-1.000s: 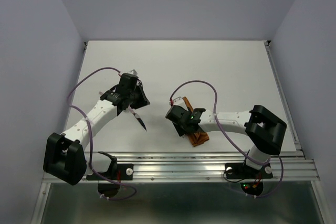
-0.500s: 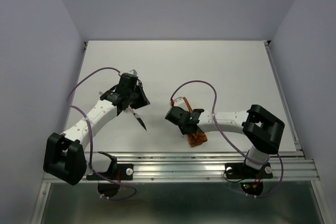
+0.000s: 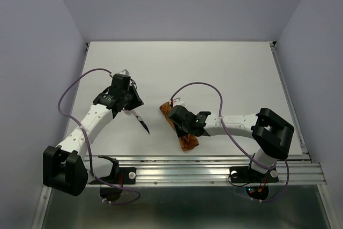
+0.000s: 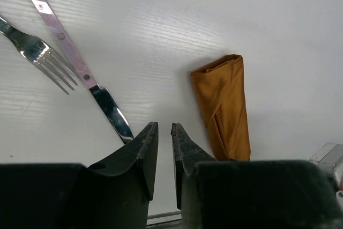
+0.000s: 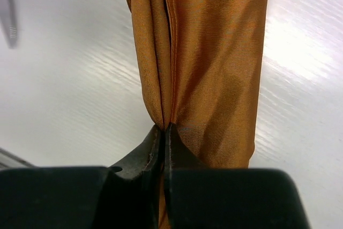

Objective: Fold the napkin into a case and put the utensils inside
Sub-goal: Pick up the smaller rectangle-folded napkin from the center of the board, then turn over the smaller rectangle-folded napkin at the center of the board.

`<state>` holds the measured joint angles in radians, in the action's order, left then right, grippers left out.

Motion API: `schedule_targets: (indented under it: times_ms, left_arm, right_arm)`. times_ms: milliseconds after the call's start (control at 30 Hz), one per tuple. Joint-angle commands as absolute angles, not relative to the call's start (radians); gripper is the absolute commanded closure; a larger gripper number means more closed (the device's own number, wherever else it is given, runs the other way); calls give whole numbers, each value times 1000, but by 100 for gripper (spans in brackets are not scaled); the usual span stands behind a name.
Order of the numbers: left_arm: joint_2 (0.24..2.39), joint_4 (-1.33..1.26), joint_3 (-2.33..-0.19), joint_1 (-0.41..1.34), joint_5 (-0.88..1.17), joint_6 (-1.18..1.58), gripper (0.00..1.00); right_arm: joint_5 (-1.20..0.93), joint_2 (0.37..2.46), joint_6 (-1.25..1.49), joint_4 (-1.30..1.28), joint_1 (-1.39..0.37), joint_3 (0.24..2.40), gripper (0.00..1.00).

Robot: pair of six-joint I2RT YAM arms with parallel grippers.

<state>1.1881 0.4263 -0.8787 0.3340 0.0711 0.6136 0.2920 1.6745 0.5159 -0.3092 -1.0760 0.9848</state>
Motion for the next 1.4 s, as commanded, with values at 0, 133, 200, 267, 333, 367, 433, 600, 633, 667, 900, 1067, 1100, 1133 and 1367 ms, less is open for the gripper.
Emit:
schedule_targets:
  times_ms: [0, 133, 200, 267, 333, 367, 433, 600, 633, 667, 900, 1067, 1100, 1133, 1367]
  left_arm:
    - [1137, 472, -930, 308, 43, 566, 72]
    - [1120, 480, -937, 293, 57, 557, 72]
    - [1115, 482, -937, 290, 63, 555, 72]
    - [1109, 483, -937, 287, 66, 555, 72]
    - [1103, 488, -936, 287, 67, 554, 72]
    - [1100, 488, -934, 285, 66, 552, 72]
    - [1097, 488, -931, 284, 71, 549, 71]
    - [1097, 494, -928, 281, 74, 538, 70]
    - [1095, 494, -928, 281, 74, 537, 70]
    - [1095, 494, -928, 281, 72, 537, 70]
    - [1091, 495, -936, 279, 69, 540, 70]
    - [1085, 499, -934, 273, 71, 535, 69]
    - [1085, 500, -934, 273, 71, 532, 69]
    - [1086, 502, -934, 273, 69, 531, 69]
    - [1091, 508, -940, 267, 72, 525, 69]
  right_arm:
    - [172, 1620, 577, -151, -1088, 1000, 99]
    - [124, 1632, 623, -104, -1088, 994, 99]
    - [95, 1631, 635, -75, -1078, 980, 99]
    - [51, 1617, 656, -34, -1068, 957, 99]
    - [25, 1609, 683, -12, -1057, 945, 99]
    - [9, 1603, 689, -11, -1045, 939, 99]
    - [-38, 1595, 710, 40, -1031, 924, 99]
    - [-130, 1580, 739, 113, -983, 882, 99]
    - [-146, 1578, 748, 136, -983, 877, 99]
    - [-165, 1578, 753, 144, -983, 874, 99]
    - [-233, 1609, 772, 198, -983, 891, 99]
    - [-267, 1643, 779, 224, -983, 925, 99]
    - [-271, 1649, 778, 225, -983, 937, 99]
    - [-276, 1654, 781, 229, -983, 942, 99]
    - [-376, 1663, 839, 365, -931, 856, 99]
